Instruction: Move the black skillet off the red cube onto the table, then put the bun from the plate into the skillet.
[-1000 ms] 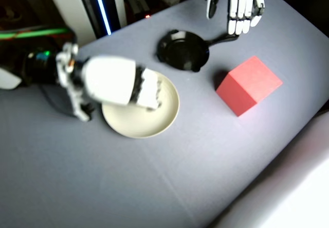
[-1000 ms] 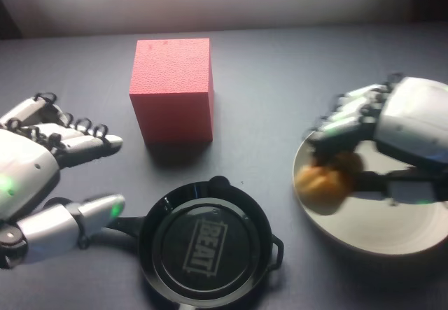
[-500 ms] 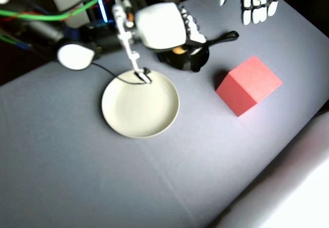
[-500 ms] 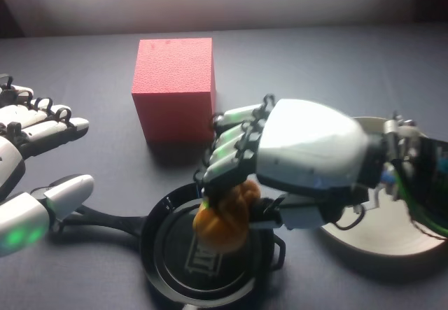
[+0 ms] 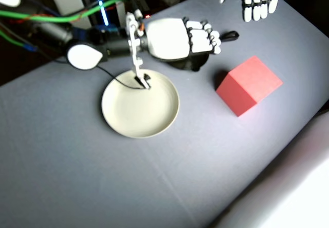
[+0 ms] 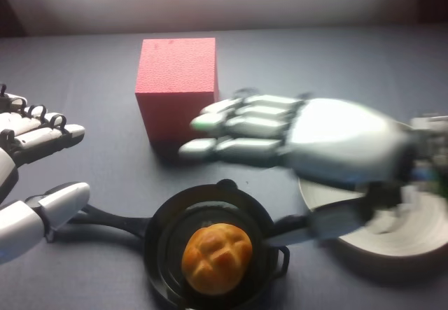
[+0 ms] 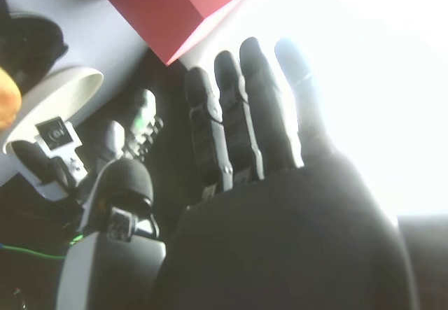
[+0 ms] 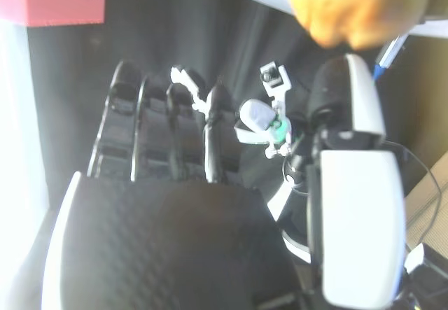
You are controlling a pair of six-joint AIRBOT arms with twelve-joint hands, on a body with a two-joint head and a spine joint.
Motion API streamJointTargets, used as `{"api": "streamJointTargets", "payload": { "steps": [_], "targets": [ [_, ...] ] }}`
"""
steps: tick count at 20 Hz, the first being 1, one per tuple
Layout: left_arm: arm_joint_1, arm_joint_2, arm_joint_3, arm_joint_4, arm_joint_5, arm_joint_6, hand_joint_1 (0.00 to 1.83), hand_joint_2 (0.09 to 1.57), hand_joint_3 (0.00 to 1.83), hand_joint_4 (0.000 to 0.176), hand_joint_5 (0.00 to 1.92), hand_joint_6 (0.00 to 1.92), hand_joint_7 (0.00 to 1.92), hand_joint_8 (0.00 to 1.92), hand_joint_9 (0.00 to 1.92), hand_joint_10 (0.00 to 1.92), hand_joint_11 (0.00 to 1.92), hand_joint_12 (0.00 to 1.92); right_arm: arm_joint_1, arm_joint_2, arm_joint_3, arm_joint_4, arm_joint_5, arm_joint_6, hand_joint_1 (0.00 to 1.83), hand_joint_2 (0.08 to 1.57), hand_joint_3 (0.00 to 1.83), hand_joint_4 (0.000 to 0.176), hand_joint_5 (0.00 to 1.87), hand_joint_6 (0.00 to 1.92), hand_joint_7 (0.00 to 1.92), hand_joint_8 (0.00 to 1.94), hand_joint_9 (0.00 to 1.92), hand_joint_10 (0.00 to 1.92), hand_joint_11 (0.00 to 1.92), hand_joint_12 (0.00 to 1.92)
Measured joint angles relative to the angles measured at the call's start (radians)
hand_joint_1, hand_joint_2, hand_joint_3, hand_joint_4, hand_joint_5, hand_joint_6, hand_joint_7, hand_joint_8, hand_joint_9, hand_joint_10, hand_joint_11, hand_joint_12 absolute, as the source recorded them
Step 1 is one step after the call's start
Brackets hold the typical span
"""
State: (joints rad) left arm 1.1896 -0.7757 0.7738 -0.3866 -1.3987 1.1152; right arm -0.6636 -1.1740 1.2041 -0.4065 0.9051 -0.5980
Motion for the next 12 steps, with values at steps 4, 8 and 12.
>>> {"api": "streamJointTargets", "payload": {
  "steps": [4,8,12],
  "targets": [
    [0.016,0.010,-0.012,-0.013,-0.050,-0.015,0.00,1.37,0.00,0.007,0.42,0.00,0.34,0.00,0.32,0.00,0.00,0.57,-0.168,0.163,-0.035,0.262,0.202,-0.005,0.77,1.02,0.00,0.153,0.00,0.00,0.00,0.00,0.00,0.00,0.00,0.00],
    [0.035,0.014,-0.015,0.006,-0.109,-0.045,0.29,1.27,0.00,0.025,0.13,0.00,0.51,0.00,0.59,0.02,0.20,1.01,-0.293,0.216,-0.105,0.412,0.491,-0.067,0.78,1.10,0.00,0.061,0.12,0.01,0.16,0.01,0.16,0.01,0.09,0.03],
    [0.024,0.019,-0.011,0.010,-0.179,-0.100,0.31,1.29,0.00,0.079,0.27,0.00,0.27,0.00,0.31,0.00,0.09,0.69,-0.348,0.244,-0.151,0.454,0.650,-0.121,0.70,1.17,0.00,0.010,0.16,0.00,0.34,0.00,0.39,0.01,0.33,0.05]
  ]
}}
